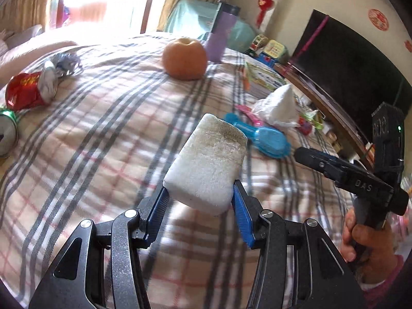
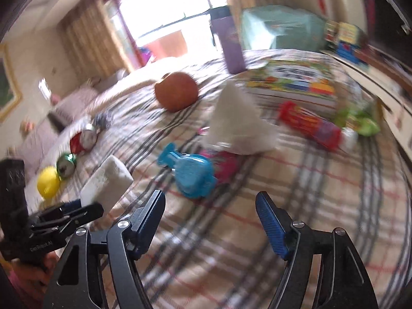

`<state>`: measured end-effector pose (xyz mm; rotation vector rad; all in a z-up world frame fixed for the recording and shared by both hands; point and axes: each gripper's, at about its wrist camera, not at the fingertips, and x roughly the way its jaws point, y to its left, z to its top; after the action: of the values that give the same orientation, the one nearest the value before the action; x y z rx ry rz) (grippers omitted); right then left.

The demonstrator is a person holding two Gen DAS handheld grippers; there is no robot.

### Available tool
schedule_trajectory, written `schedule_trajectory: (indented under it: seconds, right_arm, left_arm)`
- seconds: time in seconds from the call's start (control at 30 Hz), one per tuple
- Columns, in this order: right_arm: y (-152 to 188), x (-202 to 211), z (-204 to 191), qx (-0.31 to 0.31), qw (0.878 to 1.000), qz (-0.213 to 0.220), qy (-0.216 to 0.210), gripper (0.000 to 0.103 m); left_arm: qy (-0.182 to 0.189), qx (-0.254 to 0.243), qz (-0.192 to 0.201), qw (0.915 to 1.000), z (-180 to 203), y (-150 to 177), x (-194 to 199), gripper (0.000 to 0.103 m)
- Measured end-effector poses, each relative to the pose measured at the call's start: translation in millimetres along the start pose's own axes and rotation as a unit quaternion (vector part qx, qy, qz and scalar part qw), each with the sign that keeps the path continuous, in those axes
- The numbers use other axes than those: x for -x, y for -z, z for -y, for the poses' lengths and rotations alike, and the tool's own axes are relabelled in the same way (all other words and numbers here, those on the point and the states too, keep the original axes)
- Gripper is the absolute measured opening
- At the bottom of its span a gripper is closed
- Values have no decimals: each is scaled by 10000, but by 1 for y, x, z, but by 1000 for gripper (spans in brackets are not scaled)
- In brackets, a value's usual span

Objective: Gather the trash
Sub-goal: 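Grasp the blue plastic brush with the right tool, then carry the sponge in the left tool while the right tool carries the blue brush over the bin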

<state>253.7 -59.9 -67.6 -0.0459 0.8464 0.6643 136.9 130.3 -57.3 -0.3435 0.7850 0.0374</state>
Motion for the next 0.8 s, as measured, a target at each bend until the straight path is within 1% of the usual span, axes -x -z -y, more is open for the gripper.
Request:
schedule_trajectory:
  seconds: [0.1, 0.17, 0.2, 0.23, 0.27, 0.33, 0.4, 0.53, 0.63, 0.8]
  right_arm:
    - [-7, -18, -3, 51, 9998, -196, -9, 74]
    - [-12, -29, -2, -11, 9995, -303, 22, 74]
    - [-13, -32, -2, -5, 9994, -329, 81, 71]
    - [-15, -35, -4, 43, 9992, -363, 145, 52]
    - [-14, -37, -5, 83, 9990, -390, 185, 29]
    - [-14, -36, -9, 129, 9991, -343, 205, 23]
    - [-10, -31, -11, 153, 9993, -255, 226, 19]
    - [1, -14, 1, -92, 9996, -134, 227, 18]
    - [13, 2, 17, -347, 9990, -69, 264, 17]
    - [32, 31, 38, -690, 9970, 55, 355, 17]
  left_arm:
    - [-11, 81, -122, 9999, -5, 4, -7, 49]
    - [-21, 65, -104, 9999, -5, 4, -7, 49]
    - [-33, 54, -112, 9999, -5, 4, -8, 49]
    - [-41, 47, -126, 9999, -5, 4, -8, 49]
    - [-60, 29, -126, 9999, -5, 4, -8, 49]
    - [-100, -16, -125, 9999, -2, 5, -8, 49]
    - [-117, -30, -128, 9998, -1, 4, -9, 49]
    - [-145, -67, -146, 9998, 3, 3, -11, 49]
    - [-106, -40, -154, 9998, 6, 3, -12, 49]
    - [305, -38, -225, 9993, 24, 5, -13, 49]
